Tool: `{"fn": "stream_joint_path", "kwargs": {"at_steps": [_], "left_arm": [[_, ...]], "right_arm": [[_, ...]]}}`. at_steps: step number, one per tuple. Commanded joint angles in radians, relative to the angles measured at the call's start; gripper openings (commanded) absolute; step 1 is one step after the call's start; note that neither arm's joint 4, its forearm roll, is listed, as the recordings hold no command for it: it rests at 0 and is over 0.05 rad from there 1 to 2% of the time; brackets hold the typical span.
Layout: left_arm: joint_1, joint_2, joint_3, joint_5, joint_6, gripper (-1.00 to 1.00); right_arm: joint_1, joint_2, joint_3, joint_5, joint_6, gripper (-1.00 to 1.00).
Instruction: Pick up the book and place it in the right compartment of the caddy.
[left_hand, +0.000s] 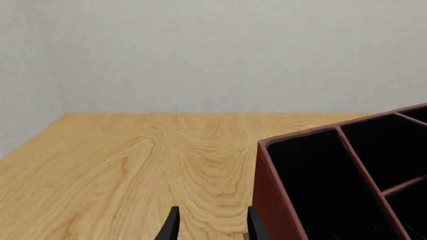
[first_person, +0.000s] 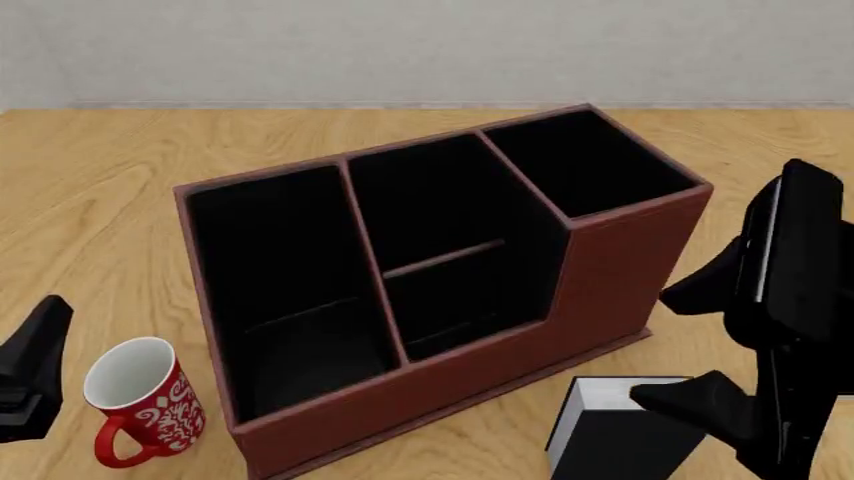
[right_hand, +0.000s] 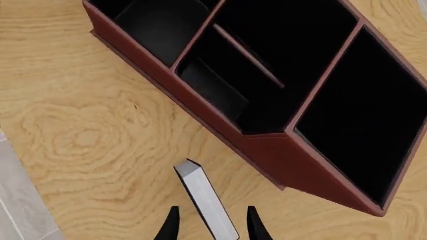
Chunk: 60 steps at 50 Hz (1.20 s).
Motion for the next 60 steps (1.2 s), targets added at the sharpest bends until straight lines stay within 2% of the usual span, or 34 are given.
{"fn": "stream_joint_path", "kwargs": {"at_steps": [1, 13, 60], "left_arm": [[0.0, -0.002, 0.0, 0.002, 0.0, 1.0], [0.0, -0.007, 0.001, 0.001, 0.0, 1.0], [0.001, 0.002, 0.001, -0.003, 0.0, 1.0]], "right_arm": [[0.027, 0.028, 0.035, -0.033, 0.036, 1.0], [0.013, 0.055, 0.085, -0.077, 0.023, 1.0], [0.01, 0.161, 0.207, -0.249, 0.065, 1.0]]}}
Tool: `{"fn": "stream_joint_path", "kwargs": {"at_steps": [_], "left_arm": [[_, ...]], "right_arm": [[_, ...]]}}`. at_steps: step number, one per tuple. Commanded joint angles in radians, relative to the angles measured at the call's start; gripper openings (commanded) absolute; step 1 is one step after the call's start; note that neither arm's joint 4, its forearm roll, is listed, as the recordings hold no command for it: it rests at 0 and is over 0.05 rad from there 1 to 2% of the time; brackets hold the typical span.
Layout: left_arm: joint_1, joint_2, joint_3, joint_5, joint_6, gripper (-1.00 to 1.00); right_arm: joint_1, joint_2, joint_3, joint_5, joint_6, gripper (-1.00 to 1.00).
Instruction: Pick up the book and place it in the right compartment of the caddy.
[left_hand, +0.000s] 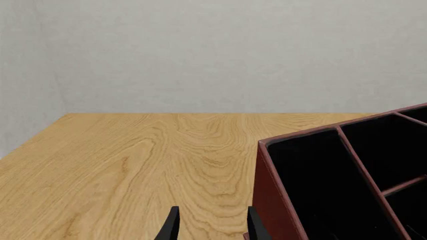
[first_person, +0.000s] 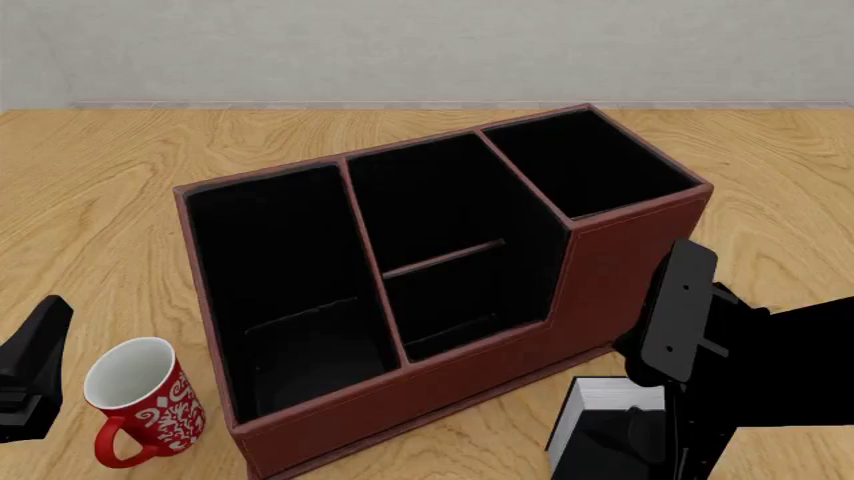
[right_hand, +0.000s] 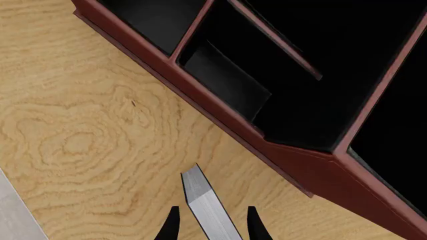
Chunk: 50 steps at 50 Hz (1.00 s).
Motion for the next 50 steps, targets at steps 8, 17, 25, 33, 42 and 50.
{"fn": "stream_joint_path", "kwargs": {"at_steps": [8, 17, 25, 33, 42, 50], "left_arm": [[0.0, 0.004, -0.001, -0.002, 0.0, 1.0], [0.0, 0.001, 0.0, -0.001, 0.0, 1.0], [0.0, 0.002, 0.0, -0.001, 0.0, 1.0], [0.0, 0.002, 0.0, -0.001, 0.0, 1.0], [0.0, 0.001, 0.0, 0.0, 0.0, 1.0], [0.0, 0.003, 0.0, -0.002, 0.0, 1.0]], "right_arm": [[0.008, 0.042, 0.051, -0.069, 0.026, 1.0], [0.026, 0.06, 0.073, -0.102, 0.051, 1.0], [0.049, 0.072, 0.083, -0.124, 0.081, -1.0], [0.057, 0.063, 0.08, -0.111, 0.085, -1.0], [0.047, 0.046, 0.064, -0.091, 0.068, -1.0], [0.047, 0.014, 0.026, -0.043, 0.054, -1.0]]}}
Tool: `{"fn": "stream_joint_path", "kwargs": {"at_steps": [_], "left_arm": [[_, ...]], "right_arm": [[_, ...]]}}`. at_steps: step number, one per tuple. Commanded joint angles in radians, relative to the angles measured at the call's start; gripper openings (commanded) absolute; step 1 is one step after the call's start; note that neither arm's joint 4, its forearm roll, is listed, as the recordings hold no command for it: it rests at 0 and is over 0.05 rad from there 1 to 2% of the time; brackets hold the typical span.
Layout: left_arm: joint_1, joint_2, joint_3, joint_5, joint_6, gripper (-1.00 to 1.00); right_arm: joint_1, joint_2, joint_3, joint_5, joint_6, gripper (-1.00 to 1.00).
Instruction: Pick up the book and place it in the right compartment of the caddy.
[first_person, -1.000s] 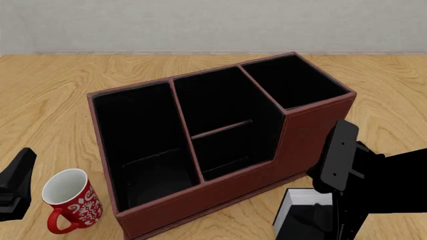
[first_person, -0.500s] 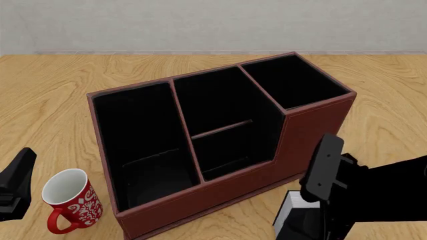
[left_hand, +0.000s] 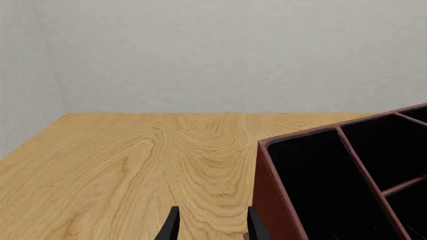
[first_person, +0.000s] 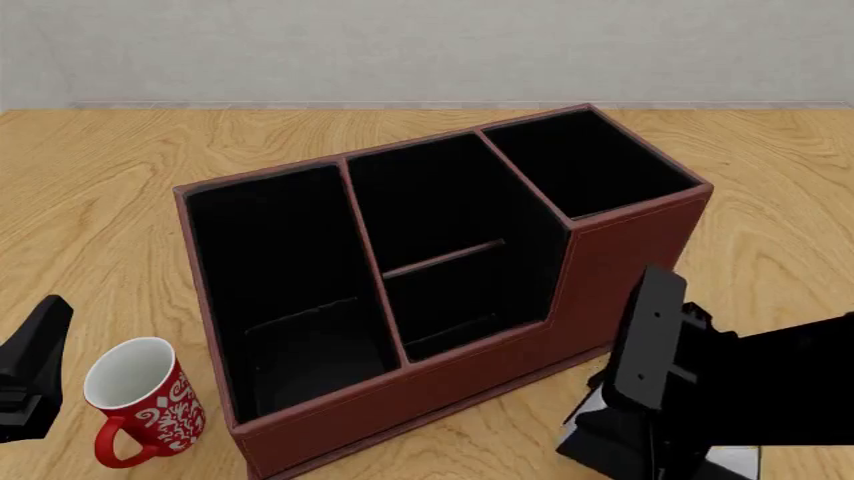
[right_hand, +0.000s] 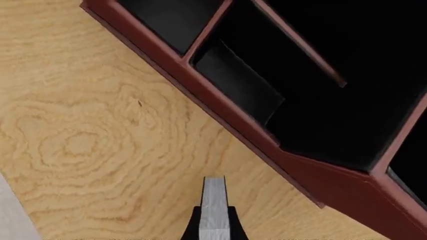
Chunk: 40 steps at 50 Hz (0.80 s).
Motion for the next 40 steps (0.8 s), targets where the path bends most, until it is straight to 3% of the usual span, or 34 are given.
{"fn": "stream_joint_path", "kwargs": {"at_steps": [1, 20, 40], "left_arm": [[0.0, 0.001, 0.0, -0.001, 0.0, 1.0], [0.0, 0.0, 0.0, 0.0, 0.0, 1.0], [0.0, 0.001, 0.001, -0.002, 0.0, 1.0]], "right_arm": [[-0.012, -0.032, -0.035, 0.05, 0.013, -1.0], [-0.069, -0.123, -0.105, 0.176, -0.054, -1.0], [-0.051, -0.173, -0.157, 0.233, -0.053, -1.0]]}}
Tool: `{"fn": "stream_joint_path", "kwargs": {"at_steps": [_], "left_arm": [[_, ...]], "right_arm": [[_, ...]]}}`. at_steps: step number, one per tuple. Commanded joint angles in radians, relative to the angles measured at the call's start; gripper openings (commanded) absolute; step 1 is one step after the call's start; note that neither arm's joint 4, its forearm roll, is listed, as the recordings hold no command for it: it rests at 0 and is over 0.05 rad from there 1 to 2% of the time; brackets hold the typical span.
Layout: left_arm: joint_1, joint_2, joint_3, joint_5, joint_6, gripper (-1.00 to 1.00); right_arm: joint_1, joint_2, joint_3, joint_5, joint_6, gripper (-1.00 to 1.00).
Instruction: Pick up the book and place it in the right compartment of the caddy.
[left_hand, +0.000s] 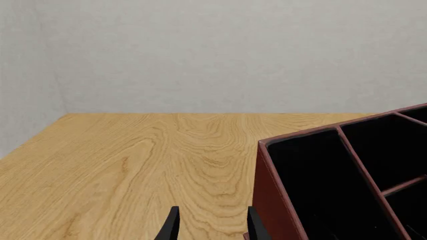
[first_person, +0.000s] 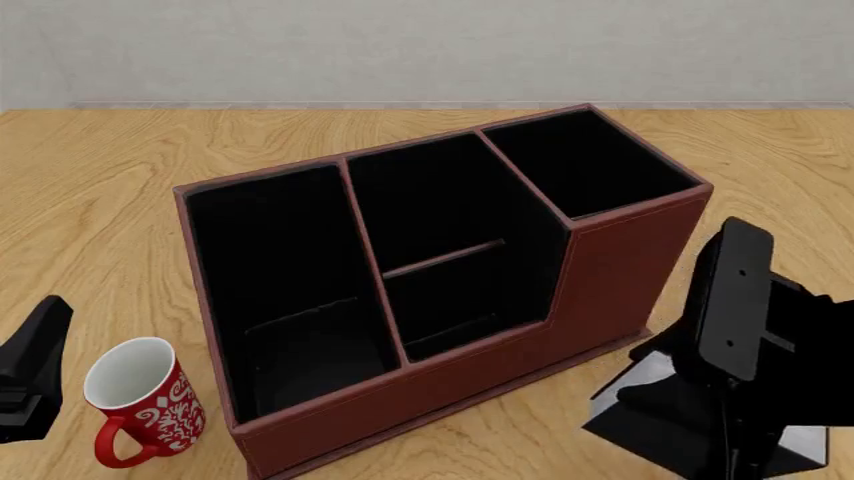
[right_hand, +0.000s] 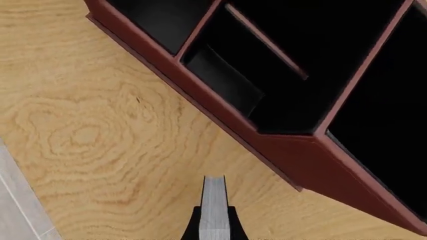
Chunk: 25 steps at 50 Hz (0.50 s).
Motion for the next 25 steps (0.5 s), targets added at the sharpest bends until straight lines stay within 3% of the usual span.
{"fn": "stream_joint_path", "kwargs": {"at_steps": [1, 9, 13, 25], "left_arm": [[0.0, 0.005, 0.001, -0.004, 0.0, 1.0], [0.0, 0.002, -0.002, -0.001, 0.0, 1.0], [0.0, 0.003, -0.001, -0.002, 0.0, 1.0], [0.0, 0.007, -0.001, -0.005, 0.0, 1.0]], "right_arm": [[0.012, -0.043, -0.056, 0.05, 0.019, -1.0], [0.034, -0.079, -0.114, 0.085, 0.021, -1.0], [0.08, -0.088, -0.155, 0.093, 0.049, -1.0], [0.091, -0.11, -0.223, 0.121, 0.041, -1.0]]}}
